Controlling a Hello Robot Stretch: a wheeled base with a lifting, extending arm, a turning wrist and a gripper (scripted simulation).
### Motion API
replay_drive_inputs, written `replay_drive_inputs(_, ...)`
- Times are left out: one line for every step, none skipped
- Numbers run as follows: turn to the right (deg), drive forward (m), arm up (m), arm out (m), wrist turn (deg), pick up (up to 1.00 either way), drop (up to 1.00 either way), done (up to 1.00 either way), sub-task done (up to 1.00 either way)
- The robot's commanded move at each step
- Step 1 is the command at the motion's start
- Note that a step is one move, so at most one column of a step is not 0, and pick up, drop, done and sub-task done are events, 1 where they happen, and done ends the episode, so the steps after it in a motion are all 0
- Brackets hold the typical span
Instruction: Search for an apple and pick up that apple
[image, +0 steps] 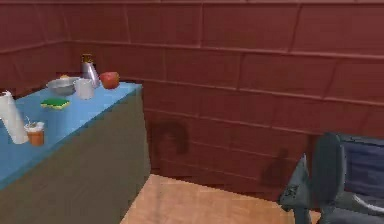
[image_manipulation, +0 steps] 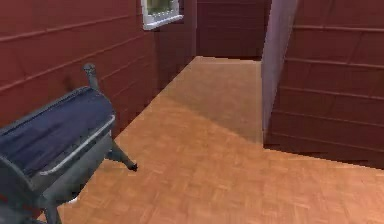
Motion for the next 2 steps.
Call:
replay_drive_inputs(0.0,0.8,0.0,0.0,0.0,0.0,0.0,0.0,0.0)
replay_drive_inputs(-45.0,0.0,0.0,0.0,0.0,0.0,0.0,0.0,0.0)
